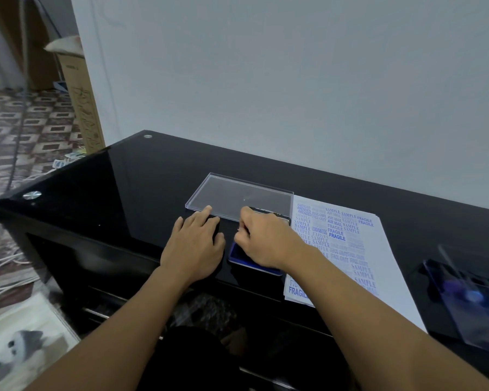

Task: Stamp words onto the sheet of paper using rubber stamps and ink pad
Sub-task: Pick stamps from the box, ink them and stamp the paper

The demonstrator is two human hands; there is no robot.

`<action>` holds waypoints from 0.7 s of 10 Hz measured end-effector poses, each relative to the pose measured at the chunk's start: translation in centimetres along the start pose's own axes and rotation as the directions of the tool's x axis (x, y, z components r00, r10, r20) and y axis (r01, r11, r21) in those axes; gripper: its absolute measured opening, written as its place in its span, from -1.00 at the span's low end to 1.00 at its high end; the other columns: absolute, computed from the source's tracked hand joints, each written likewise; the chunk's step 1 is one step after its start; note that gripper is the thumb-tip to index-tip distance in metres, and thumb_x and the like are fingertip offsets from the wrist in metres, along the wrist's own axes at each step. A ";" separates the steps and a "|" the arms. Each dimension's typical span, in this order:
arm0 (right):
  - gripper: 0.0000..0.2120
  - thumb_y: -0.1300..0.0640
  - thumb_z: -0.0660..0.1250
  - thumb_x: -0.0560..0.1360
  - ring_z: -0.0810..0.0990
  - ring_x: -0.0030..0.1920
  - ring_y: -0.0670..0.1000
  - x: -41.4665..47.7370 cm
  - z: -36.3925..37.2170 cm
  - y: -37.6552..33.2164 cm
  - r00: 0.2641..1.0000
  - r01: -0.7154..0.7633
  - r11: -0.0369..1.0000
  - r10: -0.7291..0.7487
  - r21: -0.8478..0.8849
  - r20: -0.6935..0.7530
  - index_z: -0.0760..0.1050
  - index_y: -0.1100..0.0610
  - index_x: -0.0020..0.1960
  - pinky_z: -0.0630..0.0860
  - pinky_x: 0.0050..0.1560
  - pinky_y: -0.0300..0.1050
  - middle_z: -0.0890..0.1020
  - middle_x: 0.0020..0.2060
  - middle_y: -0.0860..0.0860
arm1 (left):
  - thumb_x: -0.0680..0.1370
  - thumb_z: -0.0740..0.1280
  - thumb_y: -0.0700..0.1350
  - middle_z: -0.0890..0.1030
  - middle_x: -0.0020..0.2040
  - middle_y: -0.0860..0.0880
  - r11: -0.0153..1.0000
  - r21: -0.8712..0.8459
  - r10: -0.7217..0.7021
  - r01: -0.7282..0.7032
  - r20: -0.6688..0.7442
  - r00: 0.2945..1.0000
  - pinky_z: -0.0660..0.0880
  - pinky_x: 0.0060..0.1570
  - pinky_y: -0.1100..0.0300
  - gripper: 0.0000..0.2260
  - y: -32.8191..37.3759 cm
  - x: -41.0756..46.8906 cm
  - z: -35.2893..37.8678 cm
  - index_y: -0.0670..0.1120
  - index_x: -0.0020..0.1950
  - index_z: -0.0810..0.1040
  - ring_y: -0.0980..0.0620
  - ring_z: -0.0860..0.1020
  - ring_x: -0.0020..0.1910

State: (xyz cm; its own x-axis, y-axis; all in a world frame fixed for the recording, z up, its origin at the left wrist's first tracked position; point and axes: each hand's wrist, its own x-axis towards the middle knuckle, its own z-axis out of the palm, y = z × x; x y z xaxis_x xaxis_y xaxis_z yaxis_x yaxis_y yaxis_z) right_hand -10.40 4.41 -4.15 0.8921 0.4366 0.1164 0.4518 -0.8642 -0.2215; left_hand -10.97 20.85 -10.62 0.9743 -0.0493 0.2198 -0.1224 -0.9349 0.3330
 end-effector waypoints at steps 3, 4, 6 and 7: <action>-0.88 0.06 0.18 0.58 0.55 -0.17 0.19 0.1 0.6 0.2 1.000 -0.015 1.000 0.014 -0.004 -0.027 0.33 0.12 0.01 0.56 -0.13 0.11 0.60 -0.17 0.13 | 0.65 0.07 0.05 0.13 0.60 -0.01 1.000 0.007 -0.010 0.010 0.005 1.000 0.02 0.53 -0.09 -0.57 0.2 0.1 0.0 -0.03 0.50 0.33 0.02 0.12 0.56; -0.88 0.07 0.20 0.58 0.53 -0.19 0.19 0.4 0.4 0.1 0.999 -0.034 0.999 0.034 0.022 -0.009 0.33 0.12 0.01 0.52 -0.18 0.06 0.57 -0.20 0.13 | 0.65 0.06 0.05 0.12 0.61 -0.02 1.000 0.009 -0.012 0.011 0.012 1.000 0.02 0.53 -0.09 -0.57 0.2 0.1 0.0 -0.02 0.50 0.32 0.02 0.11 0.56; -0.89 0.08 0.20 0.57 0.52 -0.21 0.17 0.6 0.5 0.2 0.999 -0.041 0.999 0.041 0.036 -0.012 0.33 0.12 0.00 0.50 -0.21 0.04 0.54 -0.24 0.10 | 0.66 0.06 0.05 0.12 0.61 -0.02 1.000 0.010 -0.008 0.008 0.013 1.000 0.02 0.53 -0.08 -0.58 0.2 0.1 0.0 -0.02 0.50 0.32 0.02 0.12 0.56; -0.89 0.08 0.20 0.57 0.54 -0.19 0.19 0.4 0.8 0.2 0.999 -0.046 0.999 0.046 0.027 -0.028 0.33 0.12 0.00 0.55 -0.16 0.10 0.59 -0.19 0.14 | 0.65 0.06 0.05 0.14 0.60 -0.03 1.000 0.015 -0.004 0.004 0.007 1.000 0.03 0.52 -0.09 -0.59 0.2 0.1 0.0 -0.02 0.47 0.35 0.02 0.14 0.56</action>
State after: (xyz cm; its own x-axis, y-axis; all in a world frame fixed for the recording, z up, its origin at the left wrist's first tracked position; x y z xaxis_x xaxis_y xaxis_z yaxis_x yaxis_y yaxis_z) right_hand -9.92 4.57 -4.92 0.9116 0.3890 0.1328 0.4106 -0.8761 -0.2527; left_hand -10.91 20.67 -10.57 0.9761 -0.0474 0.2123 -0.1153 -0.9403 0.3201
